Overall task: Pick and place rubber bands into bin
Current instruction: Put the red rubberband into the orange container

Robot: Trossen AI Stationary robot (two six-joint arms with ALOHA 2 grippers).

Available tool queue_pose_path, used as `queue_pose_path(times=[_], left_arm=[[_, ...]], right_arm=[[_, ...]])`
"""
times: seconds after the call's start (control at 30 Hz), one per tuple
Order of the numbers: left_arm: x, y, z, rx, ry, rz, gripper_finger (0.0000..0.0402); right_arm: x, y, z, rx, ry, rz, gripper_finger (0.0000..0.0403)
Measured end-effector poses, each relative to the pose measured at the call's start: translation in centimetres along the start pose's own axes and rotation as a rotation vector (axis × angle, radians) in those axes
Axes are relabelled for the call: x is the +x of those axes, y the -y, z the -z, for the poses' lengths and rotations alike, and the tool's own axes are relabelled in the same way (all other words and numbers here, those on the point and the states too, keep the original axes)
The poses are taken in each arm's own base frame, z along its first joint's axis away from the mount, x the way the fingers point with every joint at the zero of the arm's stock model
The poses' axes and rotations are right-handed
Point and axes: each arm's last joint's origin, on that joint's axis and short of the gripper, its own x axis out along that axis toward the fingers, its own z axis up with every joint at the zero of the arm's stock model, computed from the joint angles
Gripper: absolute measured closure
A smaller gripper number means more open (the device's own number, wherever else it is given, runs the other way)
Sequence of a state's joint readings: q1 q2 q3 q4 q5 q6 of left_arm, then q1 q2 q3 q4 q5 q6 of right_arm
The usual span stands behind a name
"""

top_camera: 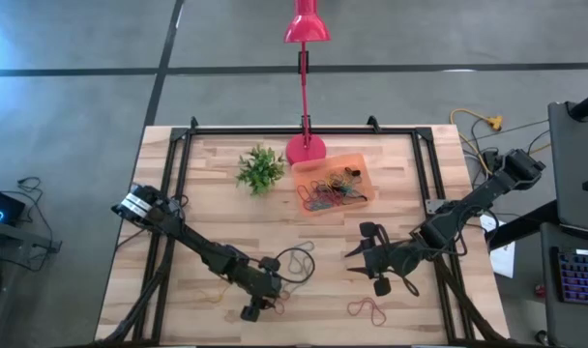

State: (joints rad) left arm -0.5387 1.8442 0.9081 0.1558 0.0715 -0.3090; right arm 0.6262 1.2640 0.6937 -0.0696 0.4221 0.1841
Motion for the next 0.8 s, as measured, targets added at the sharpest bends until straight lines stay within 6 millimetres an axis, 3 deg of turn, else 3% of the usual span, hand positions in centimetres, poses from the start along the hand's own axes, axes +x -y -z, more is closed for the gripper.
queue_pose_path(times=[0.27, 0.57, 0.8], left_arm=[[-0.01, -0.09, 0.20, 0.001, 0.002, -0.011, 0.0281], [0.02, -0.20, 0.46, 0.005, 0.022, -0.012, 0.0393], [0.02, -0.20, 0.50, 0.004, 0.019, -0.008, 0.0400]], right_arm=[[0.00, 0.00, 0.01, 0.000, 0.000, 0.000, 0.0255], [0.01, 0.00, 0.03, 0.000, -0.001, 0.000, 0.0255], [0.01, 0.00, 0.03, 0.000, -0.001, 0.000, 0.0255]])
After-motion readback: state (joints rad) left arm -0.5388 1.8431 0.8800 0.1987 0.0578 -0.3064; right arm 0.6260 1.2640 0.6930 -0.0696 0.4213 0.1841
